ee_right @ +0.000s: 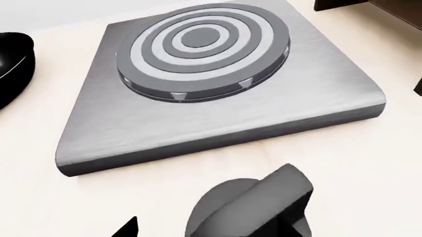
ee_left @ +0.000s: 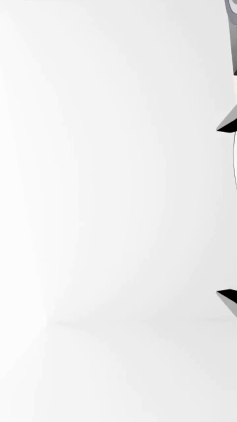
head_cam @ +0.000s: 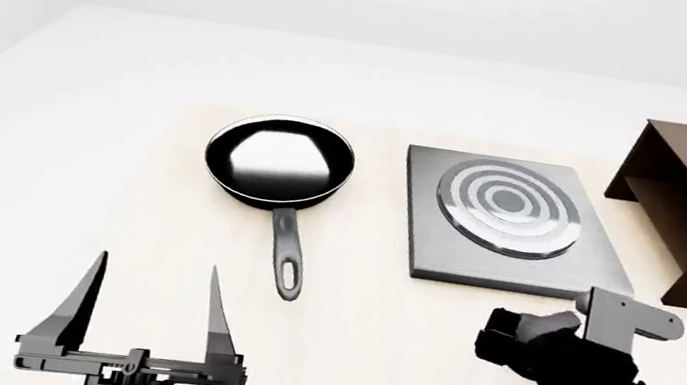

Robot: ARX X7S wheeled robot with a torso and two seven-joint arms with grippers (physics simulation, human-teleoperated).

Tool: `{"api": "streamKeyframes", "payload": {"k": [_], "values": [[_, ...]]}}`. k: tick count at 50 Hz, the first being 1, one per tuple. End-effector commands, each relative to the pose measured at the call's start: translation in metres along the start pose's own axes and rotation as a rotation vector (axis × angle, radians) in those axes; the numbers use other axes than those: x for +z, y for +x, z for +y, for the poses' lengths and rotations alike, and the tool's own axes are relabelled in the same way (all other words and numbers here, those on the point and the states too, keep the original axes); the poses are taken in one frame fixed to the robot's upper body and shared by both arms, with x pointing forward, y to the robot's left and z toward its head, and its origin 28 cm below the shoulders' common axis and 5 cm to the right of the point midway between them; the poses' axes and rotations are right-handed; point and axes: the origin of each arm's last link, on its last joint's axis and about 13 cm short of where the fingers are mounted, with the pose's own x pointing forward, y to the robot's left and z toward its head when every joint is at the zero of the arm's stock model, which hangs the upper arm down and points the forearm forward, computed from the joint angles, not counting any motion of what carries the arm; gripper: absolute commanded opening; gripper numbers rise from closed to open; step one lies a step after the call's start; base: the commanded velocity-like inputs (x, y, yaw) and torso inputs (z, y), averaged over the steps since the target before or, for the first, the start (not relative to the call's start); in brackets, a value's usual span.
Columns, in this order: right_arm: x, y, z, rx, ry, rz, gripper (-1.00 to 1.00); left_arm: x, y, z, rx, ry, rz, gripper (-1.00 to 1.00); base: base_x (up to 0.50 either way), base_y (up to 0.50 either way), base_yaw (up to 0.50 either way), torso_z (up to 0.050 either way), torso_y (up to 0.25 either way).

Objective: Turn on the stove.

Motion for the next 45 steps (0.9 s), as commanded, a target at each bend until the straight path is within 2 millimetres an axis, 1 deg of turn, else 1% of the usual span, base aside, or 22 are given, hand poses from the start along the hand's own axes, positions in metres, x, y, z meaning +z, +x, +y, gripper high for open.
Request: {"api": "streamKeyframes", "payload": {"k": [1, 16, 23, 25, 34, 36, 38, 41, 45], "values": [[0.018, 0.012, 0.007, 0.022, 0.0, -0.03, 1.0, 0.001, 0.0, 0.0, 0.001, -0.001, 0.0, 1.0, 0.0, 0.0, 0.0, 0.0, 0.0], [0.034, 0.022, 0.019, 0.049, -0.026, -0.046, 1.0, 0.0, 0.001, 0.0, 0.0, -0.002, -0.001, 1.0, 0.0, 0.0, 0.0, 0.0, 0.0], [0.049, 0.018, 0.033, 0.112, -0.02, -0.139, 1.0, -0.001, 0.001, 0.0, 0.001, -0.004, -0.001, 1.0, 0.0, 0.0, 0.0, 0.0, 0.0], [0.05, 0.016, 0.035, 0.113, -0.028, -0.161, 1.0, -0.001, 0.001, 0.0, 0.001, -0.004, -0.001, 1.0, 0.0, 0.0, 0.0, 0.0, 0.0], [0.046, 0.017, 0.041, 0.169, 0.02, -0.224, 1.0, -0.001, 0.0, 0.001, 0.002, -0.006, -0.004, 1.0, 0.0, 0.0, 0.0, 0.0, 0.0], [0.045, 0.015, 0.043, 0.164, 0.014, -0.297, 1.0, -0.001, 0.0, 0.001, 0.003, -0.006, -0.004, 1.0, 0.0, 0.0, 0.0, 0.0, 0.0], [0.044, 0.011, 0.046, 0.19, 0.056, -0.351, 1.0, 0.0, 0.0, 0.0, 0.002, -0.006, -0.005, 1.0, 0.0, 0.0, 0.0, 0.0, 0.0], [0.039, 0.011, 0.05, 0.214, 0.049, -0.396, 1.0, 0.0, 0.0, 0.0, 0.001, -0.006, -0.004, 1.0, 0.0, 0.0, 0.0, 0.0, 0.0], [0.031, 0.013, 0.052, 0.279, 0.123, -0.439, 1.0, 0.001, 0.0, 0.001, 0.004, -0.008, -0.005, 1.0, 0.0, 0.0, 0.0, 0.0, 0.0]]}}
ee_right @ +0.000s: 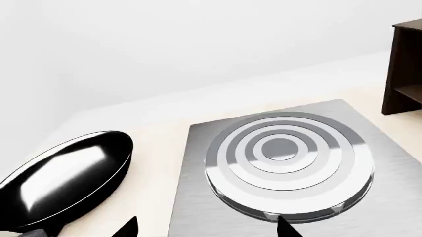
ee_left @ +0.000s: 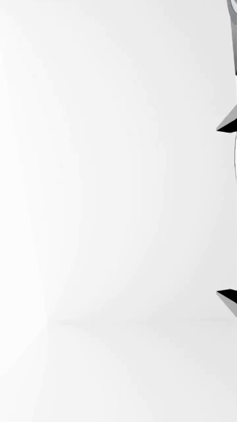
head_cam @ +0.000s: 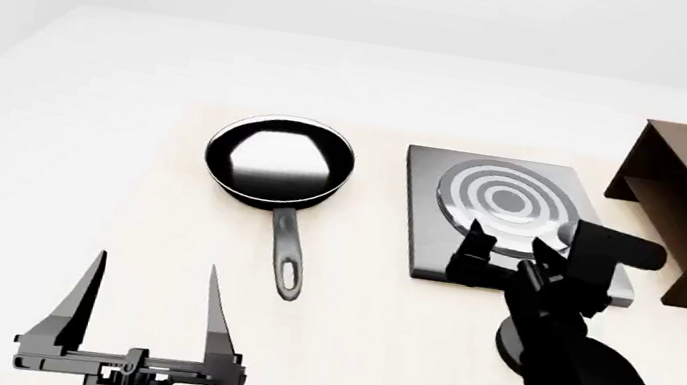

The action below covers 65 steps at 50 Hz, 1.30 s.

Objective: Turn on the stove.

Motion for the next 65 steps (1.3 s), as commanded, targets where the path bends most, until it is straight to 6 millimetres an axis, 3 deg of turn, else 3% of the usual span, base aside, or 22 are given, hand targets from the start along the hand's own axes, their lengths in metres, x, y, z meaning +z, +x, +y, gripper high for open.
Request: {"api": "streamKeyframes", "payload": {"k": [1, 12, 20, 26, 32, 40, 65], "values": [[-0.011, -0.004, 0.009, 0.095, 0.102, -0.168, 1.0, 0.001, -0.001, 0.0, 0.002, -0.003, -0.002, 1.0, 0.0, 0.0, 0.0, 0.0, 0.0], [-0.045, -0.008, 0.011, 0.105, 0.096, -0.397, 1.0, 0.0, -0.001, 0.0, 0.0, -0.004, -0.002, 1.0, 0.0, 0.0, 0.0, 0.0, 0.0], [-0.07, -0.005, 0.008, 0.093, -0.015, -0.553, 1.0, 0.001, -0.002, 0.0, -0.004, -0.006, 0.001, 1.0, 0.0, 0.0, 0.0, 0.0, 0.0], [-0.086, -0.01, 0.007, -0.014, -0.185, -0.691, 1.0, 0.001, -0.002, 0.0, -0.008, -0.005, 0.007, 1.0, 0.0, 0.0, 0.0, 0.0, 0.0], [-0.086, -0.019, 0.01, -0.022, -0.237, -0.767, 1.0, 0.001, -0.001, 0.0, -0.005, -0.004, 0.012, 1.0, 0.0, 0.0, 0.0, 0.0, 0.0], [-0.103, -0.034, 0.024, 0.008, -0.374, -0.878, 1.0, 0.0, -0.001, 0.0, -0.008, -0.001, -0.003, 1.0, 0.0, 0.0, 0.0, 0.0, 0.0], [-0.122, -0.046, 0.031, 0.0, -0.357, -0.992, 1.0, 0.002, -0.001, -0.001, -0.009, -0.002, -0.015, 1.0, 0.0, 0.0, 0.0, 0.0, 0.0]]}}
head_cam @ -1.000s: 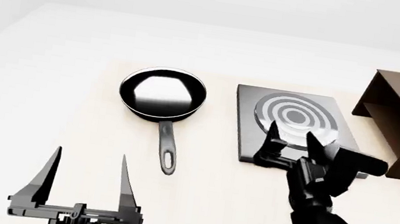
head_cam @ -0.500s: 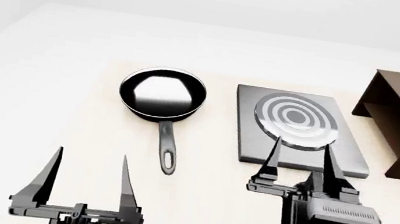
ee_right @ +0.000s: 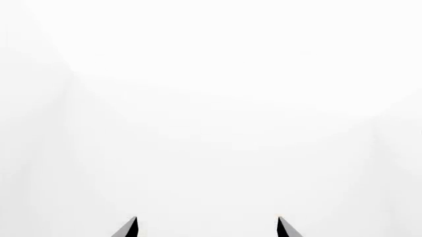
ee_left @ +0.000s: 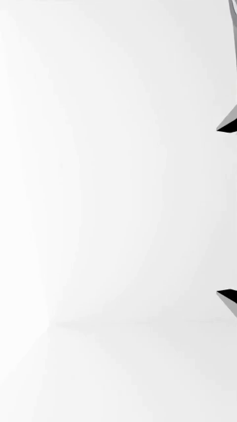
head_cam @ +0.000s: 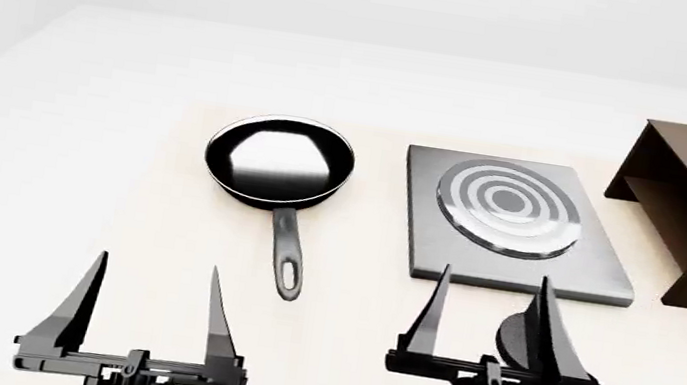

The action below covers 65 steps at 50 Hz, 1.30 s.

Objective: Turn on the stove.

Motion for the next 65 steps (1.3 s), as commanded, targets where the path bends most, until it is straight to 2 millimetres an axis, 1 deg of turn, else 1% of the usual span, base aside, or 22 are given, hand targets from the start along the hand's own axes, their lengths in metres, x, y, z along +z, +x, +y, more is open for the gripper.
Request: {"api": "streamKeyframes", "payload": {"k": [1, 8, 21, 30, 35, 44, 47, 56, 59, 64, 65], "values": [[-0.001, -0.019, 0.001, -0.018, 0.001, -0.033, 1.0, 0.0, 0.0, 0.0, -0.001, 0.0, -0.003, 1.0, 0.0, 0.0, 0.0, 0.0, 0.0], [0.0, -0.026, 0.001, -0.027, 0.003, -0.045, 1.0, 0.0, 0.0, 0.0, -0.002, -0.001, -0.003, 1.0, 0.0, 0.0, 0.0, 0.0, 0.0], [0.002, -0.039, 0.006, 0.016, -0.068, -0.103, 1.0, 0.002, -0.001, 0.0, -0.001, -0.001, -0.003, 1.0, 0.0, 0.0, 0.0, 0.0, 0.0], [0.005, -0.039, 0.008, 0.011, -0.091, -0.145, 1.0, 0.002, -0.001, 0.0, -0.001, -0.001, -0.002, 1.0, 0.0, 0.0, 0.0, 0.0, 0.0], [0.007, -0.036, 0.008, -0.015, -0.062, -0.159, 1.0, 0.002, -0.001, 0.0, -0.001, -0.001, -0.001, 1.0, 0.0, 0.0, 0.0, 0.0, 0.0], [0.012, -0.035, 0.011, 0.001, -0.068, -0.191, 1.0, 0.001, -0.001, 0.0, -0.003, -0.003, 0.001, 1.0, 0.0, 0.0, 0.0, 0.0, 0.0], [0.01, -0.036, 0.012, 0.004, -0.103, -0.219, 1.0, 0.0, -0.001, 0.0, -0.003, -0.003, 0.002, 1.0, 0.0, 0.0, 0.0, 0.0, 0.0], [0.013, -0.032, 0.011, -0.008, -0.077, -0.182, 1.0, 0.0, 0.0, -0.001, -0.007, -0.001, 0.007, 1.0, 0.0, 0.0, 0.0, 0.0, 0.0], [0.017, -0.025, 0.009, -0.042, -0.066, -0.085, 1.0, -0.001, 0.0, 0.0, -0.006, 0.0, 0.009, 1.0, 0.0, 0.0, 0.0, 0.0, 0.0], [0.019, -0.018, 0.007, -0.062, -0.037, 0.027, 1.0, 0.001, 0.0, 0.0, -0.005, -0.001, 0.008, 1.0, 0.0, 0.0, 0.0, 0.0, 0.0], [0.019, -0.016, 0.006, -0.082, -0.019, 0.081, 1.0, 0.001, 0.0, 0.0, -0.004, -0.002, 0.008, 1.0, 0.0, 0.0, 0.0, 0.0, 0.0]]}}
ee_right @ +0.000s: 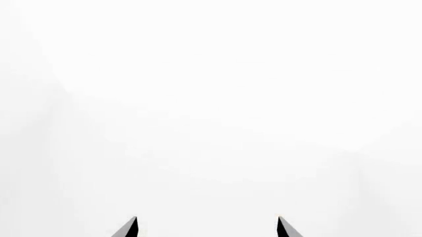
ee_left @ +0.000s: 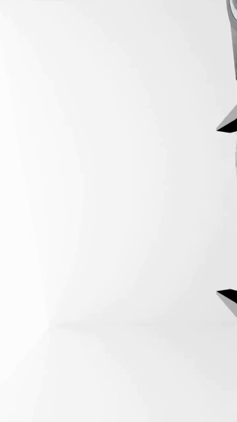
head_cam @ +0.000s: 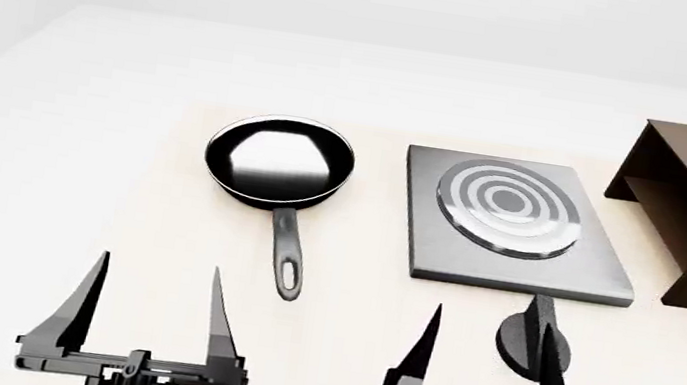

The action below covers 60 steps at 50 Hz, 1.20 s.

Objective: Turn on the stove.

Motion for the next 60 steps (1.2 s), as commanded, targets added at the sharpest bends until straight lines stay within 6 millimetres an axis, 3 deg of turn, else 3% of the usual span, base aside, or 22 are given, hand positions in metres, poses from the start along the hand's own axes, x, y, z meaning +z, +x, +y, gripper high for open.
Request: {"api": "streamKeyframes", "payload": {"k": [1, 6, 14, 31, 37, 60], "values": [[0.003, 0.014, -0.004, -0.059, 0.074, 0.206, 1.0, 0.001, 0.0, 0.0, 0.001, -0.001, 0.001, 1.0, 0.0, 0.0, 0.0, 0.0, 0.0], [0.006, 0.027, -0.007, -0.065, 0.216, 0.354, 1.0, 0.001, 0.0, 0.0, 0.003, -0.004, 0.0, 1.0, 0.0, 0.0, 0.0, 0.0, 0.0], [0.022, 0.061, -0.005, 0.019, 0.138, 0.302, 1.0, 0.001, 0.0, 0.0, 0.004, -0.006, -0.002, 1.0, 0.0, 0.0, 0.0, 0.0, 0.0], [0.048, 0.099, -0.003, 0.029, 0.07, 0.236, 1.0, 0.001, 0.0, 0.0, 0.004, -0.007, -0.002, 1.0, 0.0, 0.0, 0.0, 0.0, 0.0], [0.06, 0.107, -0.005, 0.018, 0.065, 0.192, 1.0, 0.002, 0.001, 0.0, 0.004, -0.008, -0.001, 1.0, 0.0, 0.0, 0.0, 0.0, 0.0], [0.073, 0.11, -0.006, 0.017, 0.062, 0.159, 1.0, 0.0, 0.001, 0.0, 0.006, -0.009, -0.002, 1.0, 0.0, 0.0, 0.0, 0.0, 0.0]]}}
